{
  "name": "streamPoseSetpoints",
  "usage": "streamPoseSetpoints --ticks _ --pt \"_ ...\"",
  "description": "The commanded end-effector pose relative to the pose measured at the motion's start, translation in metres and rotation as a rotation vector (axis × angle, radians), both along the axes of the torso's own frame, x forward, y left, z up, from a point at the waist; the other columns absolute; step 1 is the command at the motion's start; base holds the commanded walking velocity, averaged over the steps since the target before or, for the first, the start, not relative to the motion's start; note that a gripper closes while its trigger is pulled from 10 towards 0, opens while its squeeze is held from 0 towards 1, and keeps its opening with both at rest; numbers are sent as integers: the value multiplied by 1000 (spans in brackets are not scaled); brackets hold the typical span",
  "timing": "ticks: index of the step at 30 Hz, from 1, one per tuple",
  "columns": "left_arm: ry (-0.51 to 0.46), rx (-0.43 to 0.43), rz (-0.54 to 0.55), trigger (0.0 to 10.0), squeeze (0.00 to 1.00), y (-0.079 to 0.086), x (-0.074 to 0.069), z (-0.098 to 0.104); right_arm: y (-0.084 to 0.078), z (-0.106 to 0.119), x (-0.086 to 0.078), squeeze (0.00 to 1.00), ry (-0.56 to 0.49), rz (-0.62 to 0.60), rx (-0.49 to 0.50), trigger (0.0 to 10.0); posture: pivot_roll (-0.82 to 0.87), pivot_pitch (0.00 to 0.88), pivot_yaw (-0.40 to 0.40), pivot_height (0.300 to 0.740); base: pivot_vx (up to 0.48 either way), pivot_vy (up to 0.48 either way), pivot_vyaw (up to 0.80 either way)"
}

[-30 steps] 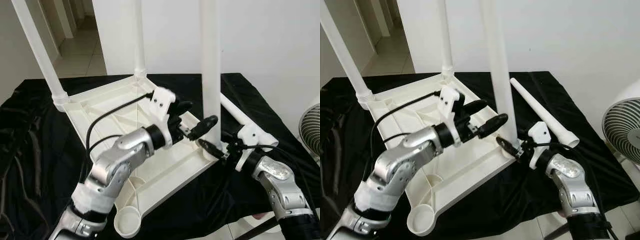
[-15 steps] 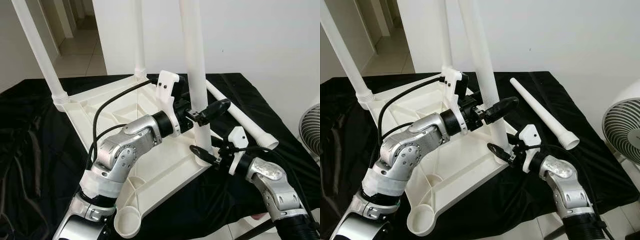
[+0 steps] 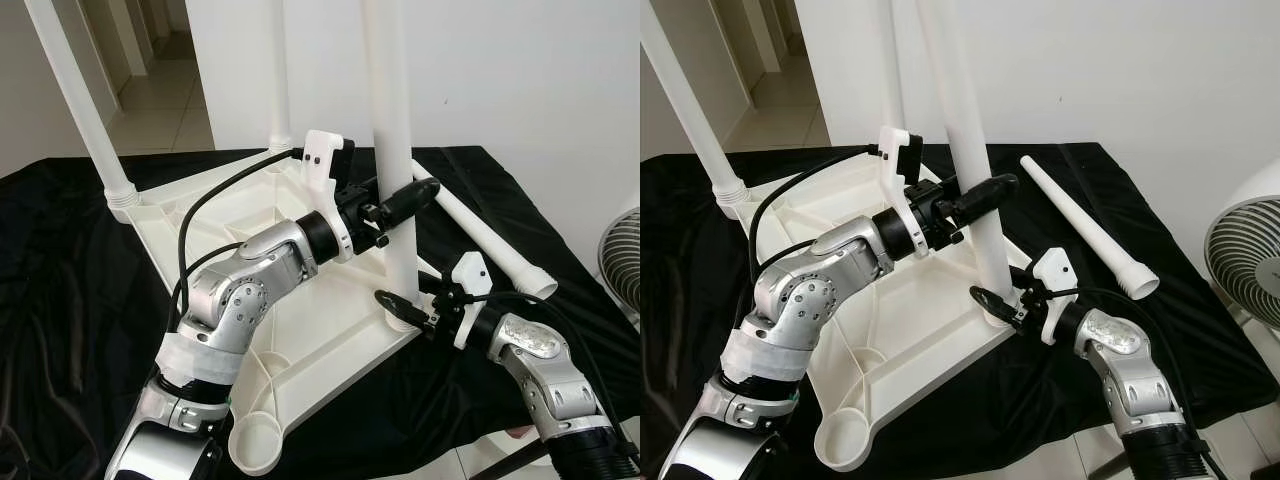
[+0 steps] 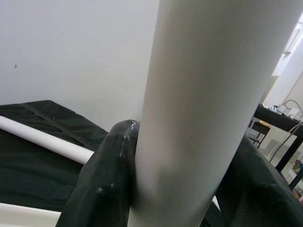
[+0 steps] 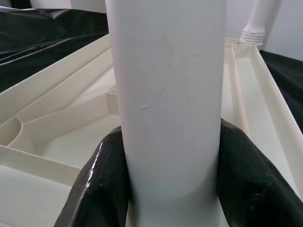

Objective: Building children table

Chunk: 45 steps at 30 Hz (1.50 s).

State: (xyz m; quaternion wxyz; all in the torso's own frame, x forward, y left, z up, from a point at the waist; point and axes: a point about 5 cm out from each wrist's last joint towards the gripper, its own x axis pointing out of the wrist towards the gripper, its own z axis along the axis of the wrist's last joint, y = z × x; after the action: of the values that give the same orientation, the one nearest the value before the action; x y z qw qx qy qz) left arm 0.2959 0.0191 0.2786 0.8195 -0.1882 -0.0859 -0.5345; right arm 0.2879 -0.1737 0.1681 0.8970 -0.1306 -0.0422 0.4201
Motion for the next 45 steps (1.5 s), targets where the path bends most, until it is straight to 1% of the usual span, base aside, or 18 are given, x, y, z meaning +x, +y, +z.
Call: streamPoseSetpoints --ticks 1,3,4,6,7,12,14,18,24,25,26,27,31,35,36,37,43,45 --pt "-38 -7 -116 0 0 -10 -9 5 1 4 4 0 -6 -16 2 10000 1 22 30 740 0 0 0" --pt "-38 -3 -105 0 0 -10 -7 6 1 4 5 0 -7 -23 1 10000 0 20 29 740 0 0 0" --pt "-33 4 -84 10000 0 -10 -5 6 1 4 6 35 -1 -31 15 10000 0 16 27 740 0 0 0" --pt "-29 9 -71 10000 0 -10 -3 7 1 4 7 35 3 -37 26 10000 0 16 27 740 0 0 0" --pt "-28 7 -56 10000 0 -10 -2 9 0 5 9 1000 2 -55 46 10000 -1 13 25 740 0 0 0" --pt "-27 3 -16 10000 0 -8 3 13 1 9 12 1000 -17 -85 70 10000 -1 11 25 740 0 0 0" --pt "-16 56 56 10000 0 -7 9 15 5 12 15 1000 -35 -116 95 10000 0 6 24 740 0 0 0" --pt "-13 68 74 10000 0 -7 10 16 7 13 16 1000 -39 -122 103 10000 0 6 24 740 0 0 0" --pt "-56 111 159 10000 0 -10 15 28 24 18 23 1000 -67 -163 118 10000 2 0 19 740 0 0 0" --pt "-64 128 188 10000 0 -10 17 29 26 19 28 286 -67 -202 111 10000 1 0 15 740 0 0 0" --pt "-64 128 188 10000 0 -10 17 29 26 19 28 286 -67 -202 111 10000 1 0 15 740 0 0 0" --pt "-73 142 219 10000 0 -10 20 31 28 20 32 0 -67 -238 106 10000 1 2 13 740 0 0 0" --pt "-88 187 359 10000 0 -10 33 36 37 23 47 0 -54 -367 116 10000 1 7 6 740 0 0 0" --pt "-86 187 385 10000 0 -11 36 37 39 24 51 0 -60 -401 116 10000 3 11 2 740 0 0 0" --pt "-95 194 445 10000 0 -11 41 42 45 27 58 0 -75 -490 109 10000 1 12 -2 740 0 0 0" --pt "-95 194 445 10000 0 -11 41 42 45 27 58 0 -75 -490 109 10000 1 12 -2 740 0 0 0" --pt "-96 117 528 10000 0 -13 46 54 64 28 69 0 -93 -688 109 10000 -2 13 -1 740 0 0 0" --pt "-97 112 526 10000 0 -15 45 56 68 28 71 0 -128 -721 56 10000 -7 15 4 740 0 0 0"
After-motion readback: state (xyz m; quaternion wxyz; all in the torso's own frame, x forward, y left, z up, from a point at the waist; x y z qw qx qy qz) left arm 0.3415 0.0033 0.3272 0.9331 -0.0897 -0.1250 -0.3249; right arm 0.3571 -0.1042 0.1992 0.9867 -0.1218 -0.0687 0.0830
